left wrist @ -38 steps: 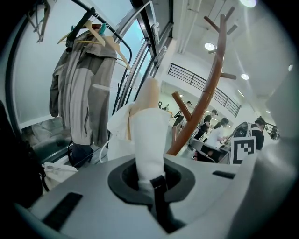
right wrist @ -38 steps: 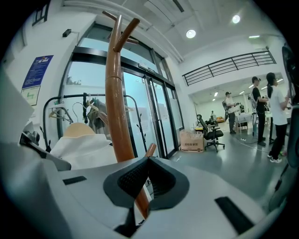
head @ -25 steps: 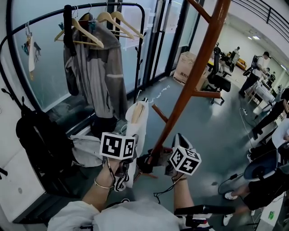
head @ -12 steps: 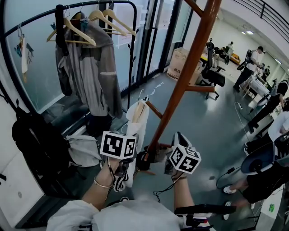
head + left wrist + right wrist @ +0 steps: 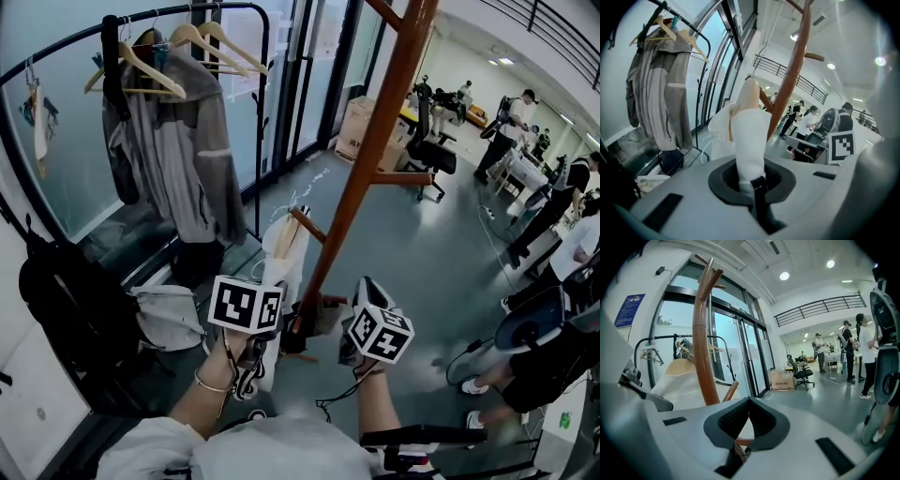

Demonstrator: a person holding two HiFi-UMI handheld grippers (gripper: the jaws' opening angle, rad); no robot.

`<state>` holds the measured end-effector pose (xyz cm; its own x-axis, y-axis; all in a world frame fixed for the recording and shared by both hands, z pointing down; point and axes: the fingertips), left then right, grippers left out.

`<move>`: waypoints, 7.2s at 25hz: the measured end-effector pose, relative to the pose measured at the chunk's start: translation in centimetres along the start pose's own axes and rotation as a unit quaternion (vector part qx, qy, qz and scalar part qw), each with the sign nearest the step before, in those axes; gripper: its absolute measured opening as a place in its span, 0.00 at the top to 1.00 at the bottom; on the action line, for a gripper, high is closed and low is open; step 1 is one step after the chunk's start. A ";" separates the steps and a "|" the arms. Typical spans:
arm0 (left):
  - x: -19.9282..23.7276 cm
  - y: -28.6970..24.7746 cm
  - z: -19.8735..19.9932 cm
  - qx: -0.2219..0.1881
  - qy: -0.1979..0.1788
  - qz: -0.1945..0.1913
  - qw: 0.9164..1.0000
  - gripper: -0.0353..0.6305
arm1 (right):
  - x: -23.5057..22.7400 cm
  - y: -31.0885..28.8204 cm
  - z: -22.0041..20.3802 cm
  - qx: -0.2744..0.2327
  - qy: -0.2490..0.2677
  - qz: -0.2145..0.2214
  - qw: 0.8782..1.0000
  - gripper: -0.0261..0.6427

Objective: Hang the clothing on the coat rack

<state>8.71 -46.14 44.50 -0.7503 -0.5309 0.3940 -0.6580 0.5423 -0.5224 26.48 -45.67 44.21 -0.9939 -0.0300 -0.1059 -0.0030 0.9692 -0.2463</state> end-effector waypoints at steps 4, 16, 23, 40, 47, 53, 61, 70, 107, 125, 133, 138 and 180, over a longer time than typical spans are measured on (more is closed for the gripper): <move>-0.4 -0.2 -0.2 0.004 -0.001 -0.002 1.000 0.93 | -0.7 0.5 -0.4 0.003 -0.003 -0.006 1.000 0.93; -0.6 -1.2 -1.1 0.017 -0.011 0.002 1.000 0.93 | -1.6 1.0 -1.4 0.011 -0.008 -0.013 1.000 0.93; -0.6 -1.8 -1.6 0.025 -0.014 0.003 1.000 0.93 | -1.7 0.9 -1.8 0.015 -0.010 -0.013 1.000 0.93; -1.2 -2.5 -2.7 0.039 -0.030 -0.009 0.999 0.93 | -1.9 0.7 -3.1 0.031 -0.012 -0.016 0.999 0.93; -1.1 -2.8 -3.2 0.046 -0.036 -0.009 0.998 0.93 | -1.7 0.4 -3.4 0.037 -0.010 -0.016 0.999 0.93; -1.3 -3.2 -3.5 0.052 -0.044 -0.012 0.998 0.93 | -1.7 0.4 -3.8 0.041 -0.011 -0.017 0.999 0.93; -1.4 -3.6 -4.1 0.057 -0.047 -0.014 0.997 0.93 | -2.0 0.5 -4.1 0.044 -0.014 -0.020 0.999 0.93; -1.4 -3.9 -4.7 0.063 -0.052 -0.011 0.997 0.93 | -1.8 0.5 -4.5 0.049 -0.016 -0.018 0.999 0.93; -0.4 -5.7 -7.0 0.078 -0.063 -0.001 0.995 0.91 | -1.6 0.4 -6.3 0.070 -0.019 -0.008 0.997 0.93; -1.3 -6.6 -8.0 0.041 0.009 -0.046 0.998 0.64 | -0.3 -0.9 -6.0 0.078 -0.010 0.036 0.996 0.93; -1.6 -3.7 -6.2 -0.032 0.023 -0.042 0.998 0.60 | 1.3 -1.4 -5.8 0.074 -0.009 0.078 0.994 0.93; -1.3 -0.8 -5.6 -0.096 0.049 -0.025 0.994 0.61 | 1.8 -0.9 -5.9 0.070 -0.001 0.097 0.993 0.93; 2.9 7.8 -6.7 -0.187 0.039 0.053 0.980 0.94 | 6.3 8.5 -5.6 0.046 0.041 0.045 0.997 0.93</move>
<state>0.96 -39.09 46.61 -0.8082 -0.4161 0.4167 -0.5432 0.8000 -0.2547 19.57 -36.29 46.83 -0.9953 0.0802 -0.0543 0.0936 0.9402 -0.3276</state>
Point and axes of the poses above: the fingertips, and each gripper's own axes: y backward along the fingers, x to its left, z out of its top, and after that the axes turned 6 degrees about y, right-handed
